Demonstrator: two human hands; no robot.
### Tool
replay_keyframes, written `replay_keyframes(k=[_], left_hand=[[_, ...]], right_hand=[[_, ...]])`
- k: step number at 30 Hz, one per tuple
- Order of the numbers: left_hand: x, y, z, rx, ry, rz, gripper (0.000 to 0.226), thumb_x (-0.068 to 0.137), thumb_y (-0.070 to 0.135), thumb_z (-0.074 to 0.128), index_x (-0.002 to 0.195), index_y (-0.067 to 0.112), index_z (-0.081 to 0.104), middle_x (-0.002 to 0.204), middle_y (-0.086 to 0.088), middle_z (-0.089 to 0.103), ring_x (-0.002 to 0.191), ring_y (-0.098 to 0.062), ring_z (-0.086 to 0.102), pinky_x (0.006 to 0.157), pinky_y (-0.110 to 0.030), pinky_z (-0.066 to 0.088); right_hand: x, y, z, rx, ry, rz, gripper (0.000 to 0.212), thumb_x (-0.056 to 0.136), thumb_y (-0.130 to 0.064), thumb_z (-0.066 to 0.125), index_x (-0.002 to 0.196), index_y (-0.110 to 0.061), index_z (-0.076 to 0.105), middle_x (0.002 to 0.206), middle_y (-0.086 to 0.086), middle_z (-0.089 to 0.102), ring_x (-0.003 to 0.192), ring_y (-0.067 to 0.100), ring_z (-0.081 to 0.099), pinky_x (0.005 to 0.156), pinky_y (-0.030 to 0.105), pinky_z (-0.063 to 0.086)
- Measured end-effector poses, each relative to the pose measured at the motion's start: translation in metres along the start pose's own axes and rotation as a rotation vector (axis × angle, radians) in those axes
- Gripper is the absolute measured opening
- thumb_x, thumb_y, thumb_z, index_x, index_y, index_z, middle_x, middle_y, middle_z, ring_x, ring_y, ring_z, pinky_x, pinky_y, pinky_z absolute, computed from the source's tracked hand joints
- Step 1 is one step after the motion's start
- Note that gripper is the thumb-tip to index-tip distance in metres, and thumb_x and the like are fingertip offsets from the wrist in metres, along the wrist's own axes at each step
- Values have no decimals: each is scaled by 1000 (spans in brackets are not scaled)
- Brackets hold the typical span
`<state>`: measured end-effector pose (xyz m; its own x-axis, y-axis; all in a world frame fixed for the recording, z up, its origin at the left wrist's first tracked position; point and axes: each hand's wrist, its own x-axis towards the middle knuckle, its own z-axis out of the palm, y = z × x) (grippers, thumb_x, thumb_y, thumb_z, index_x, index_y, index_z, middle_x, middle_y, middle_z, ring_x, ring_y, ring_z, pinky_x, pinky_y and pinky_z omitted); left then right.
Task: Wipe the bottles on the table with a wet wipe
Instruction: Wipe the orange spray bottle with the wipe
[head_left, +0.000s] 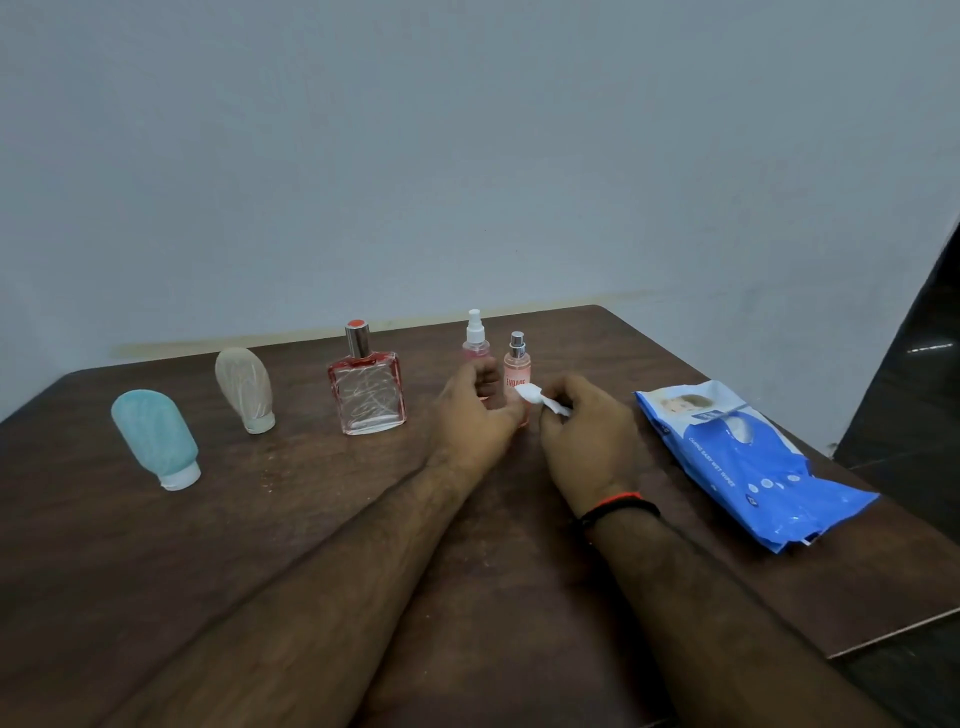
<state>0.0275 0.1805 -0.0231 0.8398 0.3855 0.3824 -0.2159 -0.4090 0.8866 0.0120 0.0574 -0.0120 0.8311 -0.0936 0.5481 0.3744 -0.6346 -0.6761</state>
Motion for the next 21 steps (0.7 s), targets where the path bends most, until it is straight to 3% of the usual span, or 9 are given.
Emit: replay_keyframes(k=[3, 7, 12, 18, 21], left_hand=[[-2, 0, 9, -76, -49, -4, 56, 75, 6, 81, 125, 10, 59, 114, -7, 69, 103, -18, 67, 94, -36, 55], [3, -3, 16, -48, -57, -22, 55, 71, 14, 86, 120, 15, 61, 112, -1, 71, 100, -14, 68, 91, -32, 55], [0, 1, 13, -100, -34, -58, 34, 79, 11, 80, 110, 16, 66, 97, 0, 73, 83, -11, 70, 69, -22, 58], [-23, 8, -69, -318, -244, -125, 35, 78, 5, 80, 110, 11, 68, 98, -9, 75, 92, -22, 73, 76, -29, 60], [-35, 6, -130, -355, -309, -156, 42, 73, 10, 81, 113, 11, 68, 103, -10, 75, 97, -24, 72, 79, -33, 59]], right_hand=[[0, 2, -2, 22, 41, 52, 12, 80, -9, 64, 90, -15, 69, 86, 3, 71, 82, 22, 63, 73, 31, 49], [1, 4, -2, 72, 75, 107, 10, 81, -12, 66, 90, -15, 69, 86, 4, 71, 83, 22, 63, 71, 28, 46], [0, 6, -4, 117, 102, 97, 12, 83, -14, 67, 95, -15, 71, 89, 2, 72, 84, 18, 64, 71, 23, 43], [-14, -10, -6, 203, 92, -77, 12, 84, -12, 69, 93, -20, 70, 82, -9, 68, 75, 1, 56, 64, 1, 38], [-29, -36, -1, 297, 47, -228, 14, 86, -11, 70, 95, -21, 72, 82, -12, 68, 79, 2, 60, 67, 8, 46]])
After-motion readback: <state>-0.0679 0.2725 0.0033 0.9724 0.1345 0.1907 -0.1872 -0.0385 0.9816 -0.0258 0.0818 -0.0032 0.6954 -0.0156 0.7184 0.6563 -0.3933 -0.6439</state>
